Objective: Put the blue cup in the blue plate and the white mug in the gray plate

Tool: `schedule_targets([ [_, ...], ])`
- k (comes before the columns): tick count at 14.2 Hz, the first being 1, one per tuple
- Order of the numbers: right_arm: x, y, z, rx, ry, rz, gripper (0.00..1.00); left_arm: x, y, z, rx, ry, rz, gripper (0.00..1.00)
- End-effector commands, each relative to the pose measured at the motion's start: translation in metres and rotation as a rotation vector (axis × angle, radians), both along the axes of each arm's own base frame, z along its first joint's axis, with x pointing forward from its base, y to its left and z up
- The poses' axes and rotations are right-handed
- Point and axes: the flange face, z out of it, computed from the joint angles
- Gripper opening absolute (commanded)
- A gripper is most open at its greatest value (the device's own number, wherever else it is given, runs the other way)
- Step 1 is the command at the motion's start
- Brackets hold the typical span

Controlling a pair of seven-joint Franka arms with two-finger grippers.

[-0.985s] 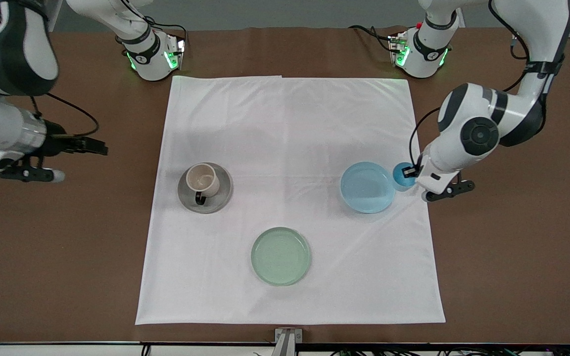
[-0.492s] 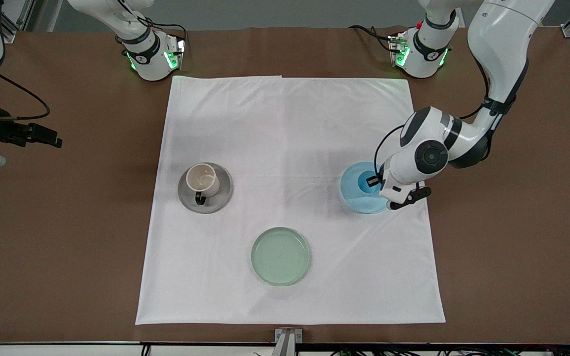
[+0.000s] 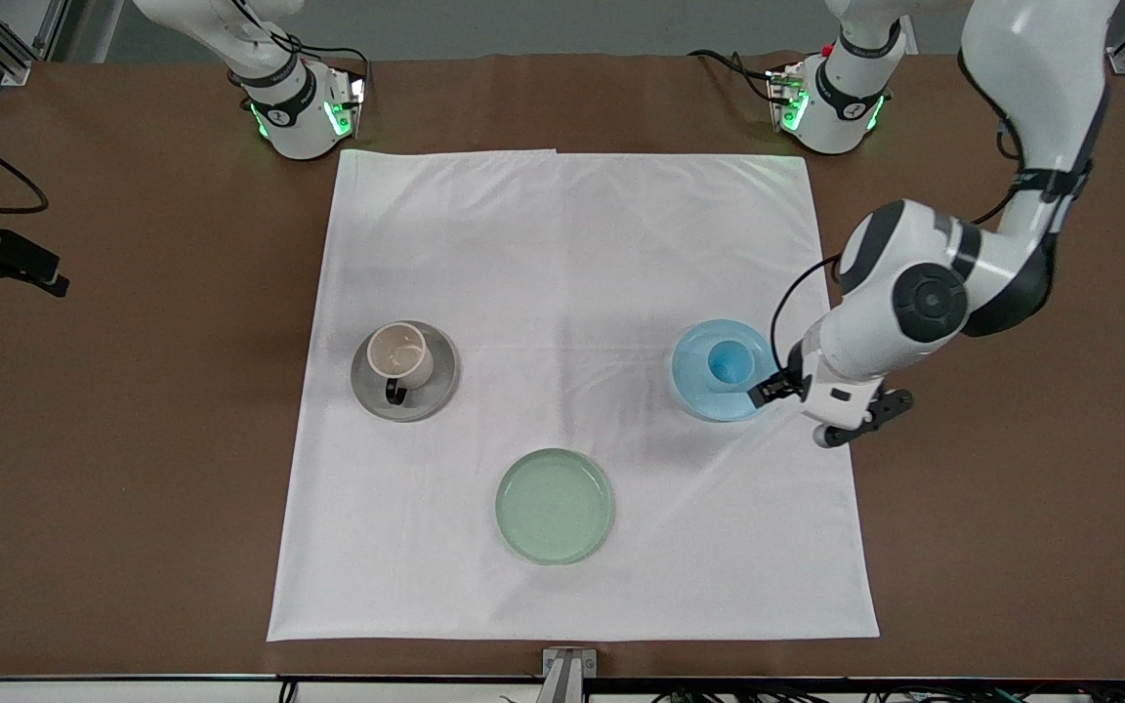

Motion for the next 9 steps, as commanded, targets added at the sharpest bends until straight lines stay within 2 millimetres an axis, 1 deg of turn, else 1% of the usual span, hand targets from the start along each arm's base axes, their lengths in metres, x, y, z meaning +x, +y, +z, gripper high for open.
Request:
schedule_targets([
  [1,0.004,0.008,0.018,-0.009,-0.027,0.006,1.00,0.021,0.036,0.092,0.038,-0.029,-0.065,1.00],
  [2,0.003,0.007,0.018,-0.009,-0.029,0.008,1.00,0.021,0.052,0.118,0.059,-0.028,-0.116,1.00],
  [3,0.003,0.007,0.019,-0.008,-0.030,0.008,1.00,0.020,0.071,0.134,0.082,-0.030,-0.162,1.00],
  [4,0.003,0.005,0.023,-0.007,-0.040,0.005,1.00,0.014,0.079,0.146,0.108,-0.028,-0.207,1.00],
  [5,0.003,0.004,0.026,-0.008,-0.046,0.002,1.00,0.005,0.092,0.166,0.126,-0.030,-0.225,1.00],
  [6,0.003,0.004,0.027,-0.008,-0.047,0.002,1.00,-0.002,0.104,0.182,0.136,-0.036,-0.236,1.00],
  [7,0.003,0.004,0.033,-0.009,-0.058,0.005,1.00,-0.010,0.112,0.198,0.151,-0.044,-0.263,1.00],
  [9,0.003,0.006,0.045,-0.015,-0.082,0.006,1.00,-0.023,0.135,0.220,0.153,-0.045,-0.323,1.00],
])
